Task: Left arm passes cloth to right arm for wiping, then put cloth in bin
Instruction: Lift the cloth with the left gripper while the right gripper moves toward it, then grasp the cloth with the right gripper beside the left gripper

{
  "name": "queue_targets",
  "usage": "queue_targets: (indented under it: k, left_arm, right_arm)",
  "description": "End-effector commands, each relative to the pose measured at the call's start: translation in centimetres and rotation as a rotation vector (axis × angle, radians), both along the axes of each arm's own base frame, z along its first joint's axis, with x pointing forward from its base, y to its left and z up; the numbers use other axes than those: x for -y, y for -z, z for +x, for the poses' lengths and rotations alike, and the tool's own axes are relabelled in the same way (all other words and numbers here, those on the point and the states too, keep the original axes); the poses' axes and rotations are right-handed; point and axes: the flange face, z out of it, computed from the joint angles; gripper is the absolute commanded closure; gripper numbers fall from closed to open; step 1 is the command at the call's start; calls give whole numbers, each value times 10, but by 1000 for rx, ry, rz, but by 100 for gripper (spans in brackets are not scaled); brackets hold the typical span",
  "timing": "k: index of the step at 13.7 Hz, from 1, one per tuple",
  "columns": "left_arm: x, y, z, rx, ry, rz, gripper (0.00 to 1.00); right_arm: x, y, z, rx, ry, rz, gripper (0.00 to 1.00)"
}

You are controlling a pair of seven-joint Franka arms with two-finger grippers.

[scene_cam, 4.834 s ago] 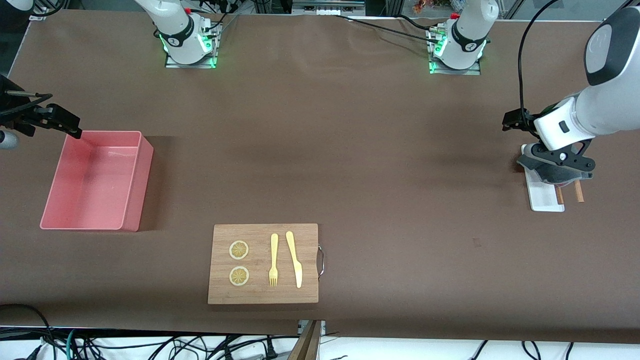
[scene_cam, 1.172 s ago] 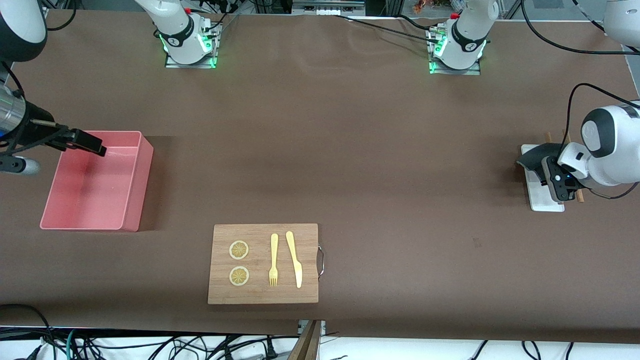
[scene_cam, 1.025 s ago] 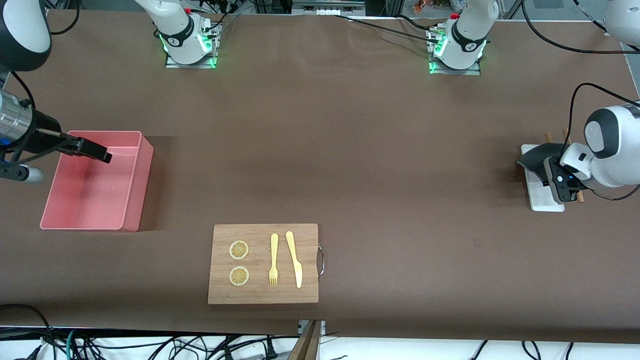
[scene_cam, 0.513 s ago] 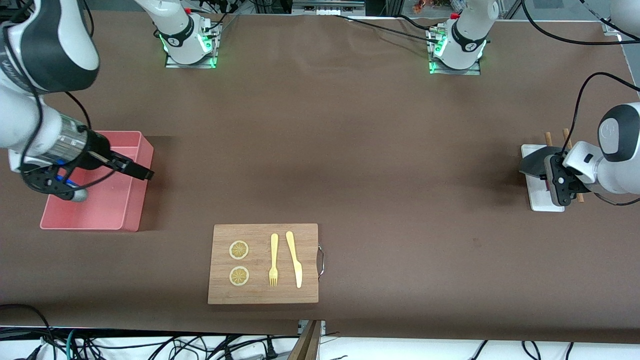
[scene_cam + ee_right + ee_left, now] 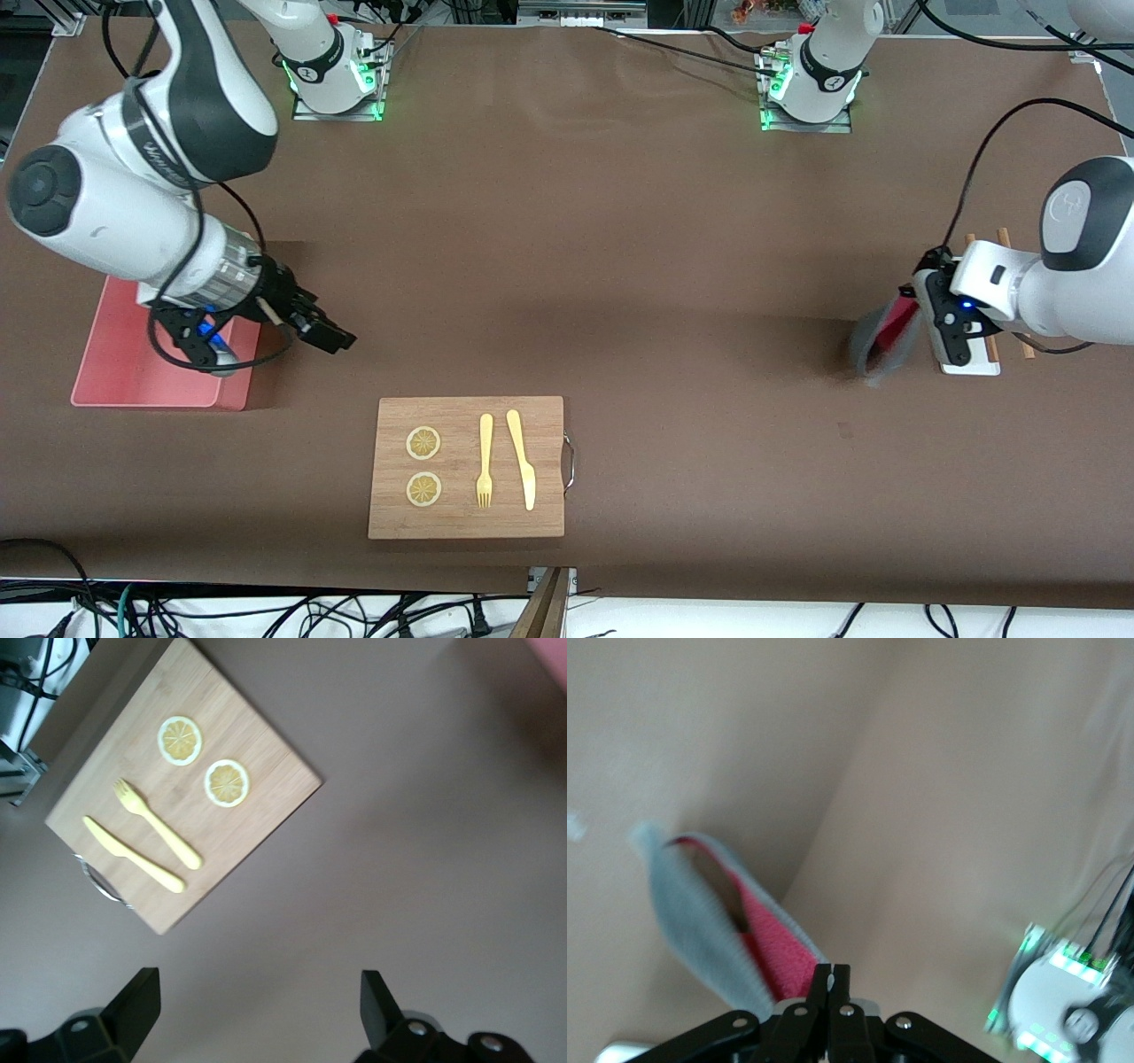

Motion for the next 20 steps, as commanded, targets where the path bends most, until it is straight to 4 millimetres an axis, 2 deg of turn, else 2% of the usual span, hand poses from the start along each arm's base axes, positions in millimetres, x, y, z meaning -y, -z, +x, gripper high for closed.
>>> queue_targets:
  k: [1,4,6,11,13,15,20]
  left_arm:
    - [42,-15,-3,-50,-115,-56,100]
    - [107,-28,-11,-131,-262,-124,100]
    - [159,-36,-15,-148,-323,-148,100]
    - [249,-53,-16,-127,-509,-252,100]
    - [297,-61,-23,-113,-601,-289,100]
    - [342,-58,-33,-120,-678,-314,100]
    - [401,-64,-50,-103,-763,-412,100]
  right_arm:
    - [-32,9,2,-3,118,54,0]
    - [-69,26,2,3,199,103,0]
    - [-92,38,2,10,244,132,0]
    - [-141,60,-3,33,329,208,0]
    - [-154,70,-7,34,325,219,0]
    - [-170,79,-11,36,329,237,0]
    - [-191,90,-22,18,346,250,0]
